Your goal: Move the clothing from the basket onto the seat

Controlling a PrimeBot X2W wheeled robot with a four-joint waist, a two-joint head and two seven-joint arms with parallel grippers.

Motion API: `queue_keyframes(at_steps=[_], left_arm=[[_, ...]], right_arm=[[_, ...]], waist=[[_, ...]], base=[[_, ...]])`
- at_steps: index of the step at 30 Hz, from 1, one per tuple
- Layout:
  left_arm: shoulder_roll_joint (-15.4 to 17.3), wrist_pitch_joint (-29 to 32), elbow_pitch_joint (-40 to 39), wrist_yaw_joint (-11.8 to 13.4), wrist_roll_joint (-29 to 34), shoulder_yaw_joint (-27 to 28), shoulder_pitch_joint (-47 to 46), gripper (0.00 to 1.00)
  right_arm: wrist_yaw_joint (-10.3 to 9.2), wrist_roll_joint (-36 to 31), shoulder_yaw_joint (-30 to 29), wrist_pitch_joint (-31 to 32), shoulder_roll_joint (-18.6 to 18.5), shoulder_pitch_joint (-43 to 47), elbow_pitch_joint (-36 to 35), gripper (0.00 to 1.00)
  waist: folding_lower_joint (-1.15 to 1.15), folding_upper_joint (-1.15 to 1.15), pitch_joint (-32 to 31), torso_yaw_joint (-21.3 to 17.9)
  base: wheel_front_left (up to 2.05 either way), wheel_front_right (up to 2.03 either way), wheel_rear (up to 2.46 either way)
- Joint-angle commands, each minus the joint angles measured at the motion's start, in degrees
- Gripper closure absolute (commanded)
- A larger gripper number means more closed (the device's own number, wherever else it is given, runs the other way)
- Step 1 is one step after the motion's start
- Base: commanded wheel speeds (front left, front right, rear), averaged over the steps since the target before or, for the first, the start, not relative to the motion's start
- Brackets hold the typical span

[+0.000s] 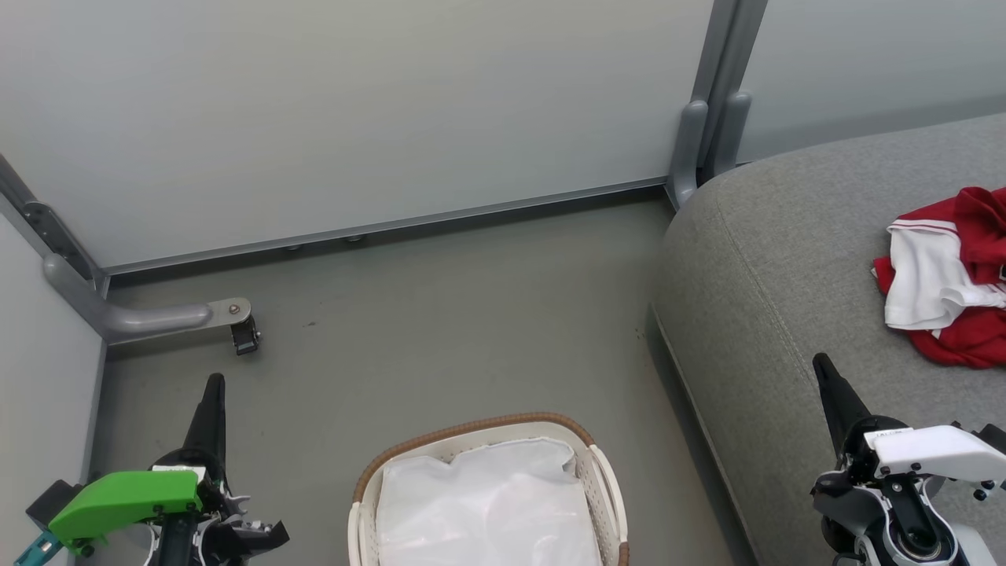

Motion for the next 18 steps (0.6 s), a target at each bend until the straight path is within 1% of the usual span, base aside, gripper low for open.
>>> queue_keyframes(at_steps=[1,10,18], left_arm=[[0.37,0.46,-0.46,-0.5,-0.98,0.34,-0.99,1.0],[0.38,1.28,-0.84,-0.52,-3.91,0.61,-1.16,1.0],[0.38,1.26,-0.76,-0.52,-3.76,0.58,-1.07,1.0]], right_arm=[[0.0,1.2,-0.32,0.38,-0.24,0.55,-0.34,1.0],[0.0,4.48,-0.84,1.19,-0.22,0.66,-0.61,1.0],[0.0,4.27,-0.8,1.2,-0.21,0.65,-0.56,1.0]], waist=[[0.0,0.0,-0.05,-0.05],[0.0,0.0,-0.3,-0.34],[0.0,0.0,-0.3,-0.34]], base=[[0.0,0.0,0.0],[0.0,0.0,0.0],[0.0,0.0,0.0]])
